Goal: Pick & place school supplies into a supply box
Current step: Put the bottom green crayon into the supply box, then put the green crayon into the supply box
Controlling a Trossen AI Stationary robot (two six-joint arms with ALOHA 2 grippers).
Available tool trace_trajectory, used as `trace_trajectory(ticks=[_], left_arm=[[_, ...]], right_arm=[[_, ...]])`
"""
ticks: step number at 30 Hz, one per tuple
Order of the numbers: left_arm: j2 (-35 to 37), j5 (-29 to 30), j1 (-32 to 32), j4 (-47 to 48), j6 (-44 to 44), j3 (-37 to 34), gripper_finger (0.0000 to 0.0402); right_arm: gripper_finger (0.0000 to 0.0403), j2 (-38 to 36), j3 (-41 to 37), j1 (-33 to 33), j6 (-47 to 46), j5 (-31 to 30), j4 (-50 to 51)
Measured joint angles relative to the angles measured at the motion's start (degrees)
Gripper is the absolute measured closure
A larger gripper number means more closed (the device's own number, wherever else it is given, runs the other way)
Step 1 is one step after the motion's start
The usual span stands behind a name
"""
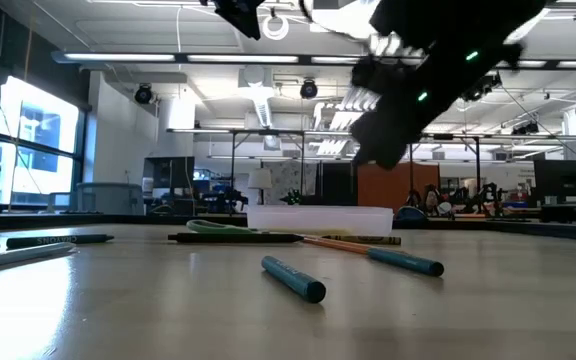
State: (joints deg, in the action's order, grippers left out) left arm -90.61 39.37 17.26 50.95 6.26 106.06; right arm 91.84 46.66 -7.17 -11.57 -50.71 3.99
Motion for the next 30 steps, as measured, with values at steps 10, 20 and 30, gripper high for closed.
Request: trace_trajectory(ticks=[10,20,30], left_arm=[[0.0,0.6,0.0,4.1,1.4,0.0,0.0254],[0.0,1.4,0.0,2.8,1.0,0.0,0.0254],[0.0,1.8,0.0,2.8,1.0,0.0,0.0254]], right_arm=[[0.0390,0.8,-9.1,18.8,22.0,39.5,-29.3],[0.0376,2.0,-9.1,22.0,26.9,47.2,-25.5],[0.0317,1.7,-9.0,20.8,28.9,47.6,-29.3]])
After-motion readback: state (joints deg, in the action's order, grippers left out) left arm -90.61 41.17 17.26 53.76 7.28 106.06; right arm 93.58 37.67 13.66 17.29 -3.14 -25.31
